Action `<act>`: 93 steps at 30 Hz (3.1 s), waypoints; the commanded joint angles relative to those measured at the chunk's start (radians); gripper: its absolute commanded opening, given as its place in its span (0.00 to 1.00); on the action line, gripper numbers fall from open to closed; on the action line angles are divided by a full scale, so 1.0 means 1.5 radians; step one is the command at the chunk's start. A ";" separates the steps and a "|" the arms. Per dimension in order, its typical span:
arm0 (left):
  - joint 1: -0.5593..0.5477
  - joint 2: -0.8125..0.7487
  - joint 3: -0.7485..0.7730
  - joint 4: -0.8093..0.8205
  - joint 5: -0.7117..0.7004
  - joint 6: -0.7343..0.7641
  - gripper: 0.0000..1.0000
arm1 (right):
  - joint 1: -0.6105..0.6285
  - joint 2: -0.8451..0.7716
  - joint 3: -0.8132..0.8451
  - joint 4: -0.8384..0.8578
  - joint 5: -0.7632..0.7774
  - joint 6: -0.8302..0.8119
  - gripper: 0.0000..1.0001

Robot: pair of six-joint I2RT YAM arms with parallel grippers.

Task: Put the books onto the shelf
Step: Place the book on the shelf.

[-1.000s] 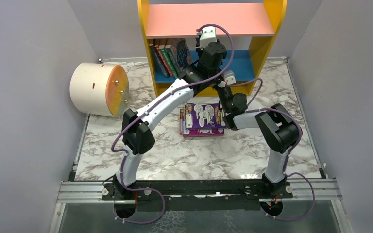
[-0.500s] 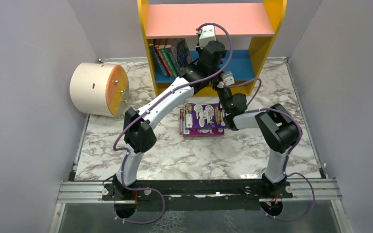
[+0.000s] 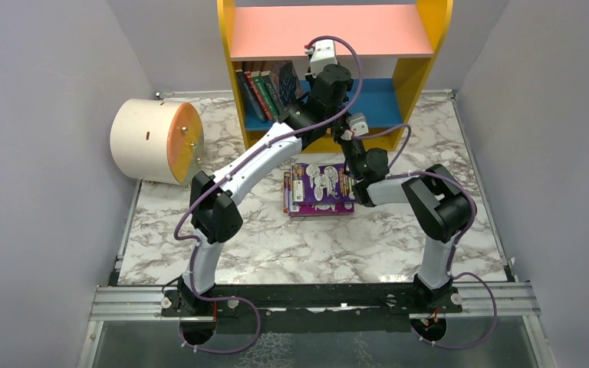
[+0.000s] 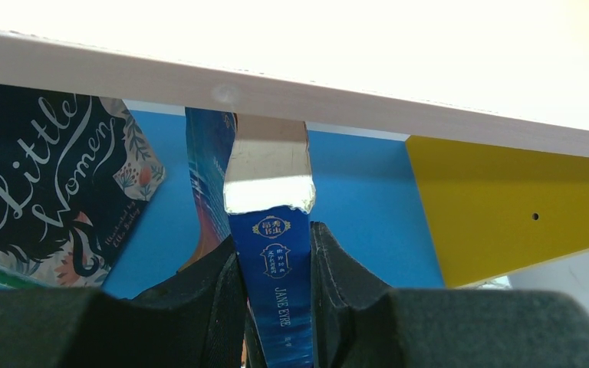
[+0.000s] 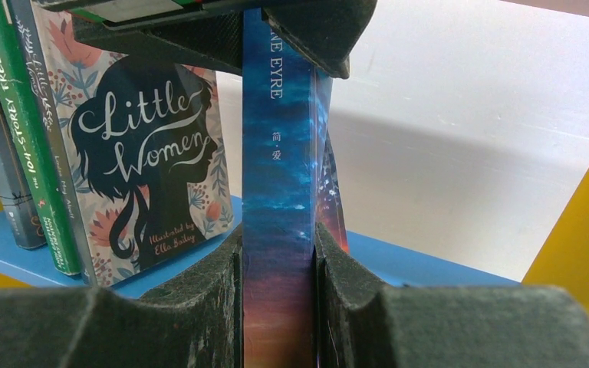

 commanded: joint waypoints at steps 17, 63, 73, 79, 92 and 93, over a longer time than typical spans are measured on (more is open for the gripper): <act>-0.012 -0.048 -0.042 0.026 -0.003 0.089 0.00 | 0.009 -0.156 -0.015 -0.118 -0.053 0.097 0.34; -0.030 -0.045 0.018 0.058 -0.019 0.138 0.00 | 0.038 -0.249 -0.044 -0.523 0.014 0.234 0.36; -0.039 -0.054 0.012 0.059 -0.019 0.140 0.00 | 0.040 -0.201 -0.019 -0.489 0.051 0.250 0.23; -0.046 -0.075 -0.011 0.065 -0.022 0.142 0.00 | 0.040 -0.184 -0.002 -0.482 0.066 0.246 0.09; -0.049 -0.134 -0.119 0.126 -0.023 0.174 0.00 | 0.042 -0.065 0.026 -0.293 0.130 0.188 0.01; -0.049 -0.137 -0.125 0.131 -0.027 0.179 0.00 | 0.042 -0.056 0.029 -0.277 0.134 0.181 0.01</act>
